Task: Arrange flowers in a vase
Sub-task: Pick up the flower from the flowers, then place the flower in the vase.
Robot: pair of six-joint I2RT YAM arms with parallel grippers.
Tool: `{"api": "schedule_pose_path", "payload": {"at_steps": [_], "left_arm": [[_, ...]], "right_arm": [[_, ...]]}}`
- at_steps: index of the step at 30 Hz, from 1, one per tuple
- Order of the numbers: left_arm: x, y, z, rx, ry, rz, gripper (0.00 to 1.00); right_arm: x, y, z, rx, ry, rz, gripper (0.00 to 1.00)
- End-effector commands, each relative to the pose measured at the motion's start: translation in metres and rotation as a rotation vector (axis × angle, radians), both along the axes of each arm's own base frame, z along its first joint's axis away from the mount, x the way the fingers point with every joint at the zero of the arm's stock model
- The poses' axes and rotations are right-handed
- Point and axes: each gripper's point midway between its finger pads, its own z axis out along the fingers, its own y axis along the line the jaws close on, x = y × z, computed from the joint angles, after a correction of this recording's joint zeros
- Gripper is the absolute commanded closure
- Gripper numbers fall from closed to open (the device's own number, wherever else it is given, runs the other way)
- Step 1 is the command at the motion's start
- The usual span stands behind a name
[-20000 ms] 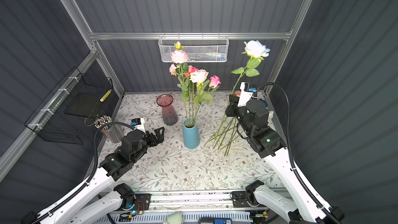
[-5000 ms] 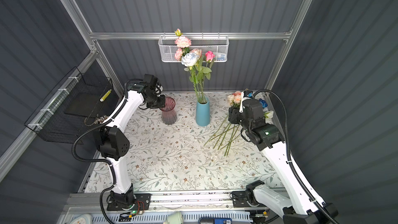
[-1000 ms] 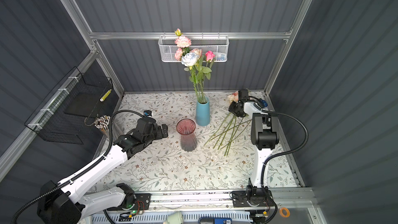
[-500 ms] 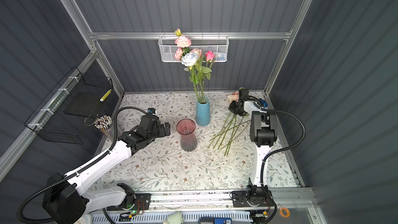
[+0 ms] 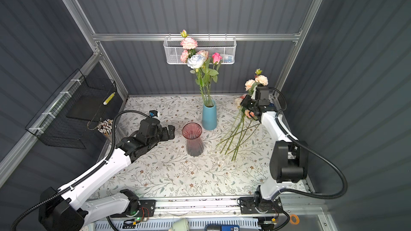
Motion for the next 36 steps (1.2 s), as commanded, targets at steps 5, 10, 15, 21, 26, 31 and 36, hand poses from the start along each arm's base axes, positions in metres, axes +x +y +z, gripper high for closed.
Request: {"api": "schedule_pose_path", "payload": {"at_steps": [5, 10, 15, 21, 26, 31, 36], "left_arm": [[-0.008, 0.000, -0.005, -0.053, 0.012, 0.002, 0.01], [-0.021, 0.004, -0.015, -0.110, 0.024, 0.019, 0.01], [-0.033, 0.013, -0.022, -0.146, 0.031, 0.046, 0.01], [-0.037, 0.013, -0.020, -0.169, 0.034, 0.043, 0.01], [-0.037, 0.011, -0.011, -0.173, 0.018, 0.031, 0.01], [-0.039, 0.011, -0.011, -0.176, 0.016, 0.022, 0.01], [-0.041, 0.012, -0.010, -0.172, 0.004, 0.013, 0.01]], "right_arm": [[-0.067, 0.010, 0.099, -0.115, -0.274, -0.042, 0.94], [-0.122, 0.033, 0.170, -0.177, -0.462, -0.007, 0.93], [-0.155, 0.053, 0.226, -0.153, -0.607, 0.039, 0.93], [-0.165, 0.087, 0.282, -0.125, -0.739, 0.109, 0.93], [-0.158, 0.124, 0.307, -0.103, -0.801, 0.174, 0.93], [-0.144, 0.156, 0.306, -0.129, -0.815, 0.218, 0.92], [-0.129, 0.179, 0.292, -0.169, -0.825, 0.241, 0.91]]}}
